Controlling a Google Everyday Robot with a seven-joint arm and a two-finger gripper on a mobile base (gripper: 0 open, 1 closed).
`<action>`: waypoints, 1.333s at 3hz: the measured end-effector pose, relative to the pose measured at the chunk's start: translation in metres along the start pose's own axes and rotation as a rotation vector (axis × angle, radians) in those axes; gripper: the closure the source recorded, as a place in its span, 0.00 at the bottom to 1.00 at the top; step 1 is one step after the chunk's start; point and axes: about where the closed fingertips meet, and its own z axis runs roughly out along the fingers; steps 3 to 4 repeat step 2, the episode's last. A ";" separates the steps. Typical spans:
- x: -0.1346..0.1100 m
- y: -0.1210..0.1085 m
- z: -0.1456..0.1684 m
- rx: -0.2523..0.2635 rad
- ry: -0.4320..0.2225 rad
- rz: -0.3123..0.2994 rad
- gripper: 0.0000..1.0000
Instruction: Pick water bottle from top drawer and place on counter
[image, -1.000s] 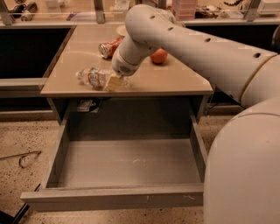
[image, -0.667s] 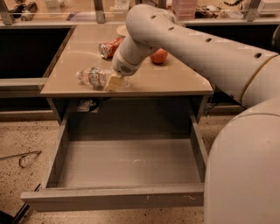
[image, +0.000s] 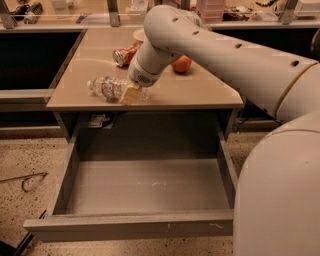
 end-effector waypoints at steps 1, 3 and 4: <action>0.000 0.000 0.000 0.000 0.000 0.000 0.00; 0.000 0.000 0.000 0.000 0.000 0.000 0.00; 0.000 0.000 0.000 0.000 0.000 0.000 0.00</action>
Offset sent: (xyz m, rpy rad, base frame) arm 0.0000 0.0000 0.0000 0.0000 0.0000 0.0000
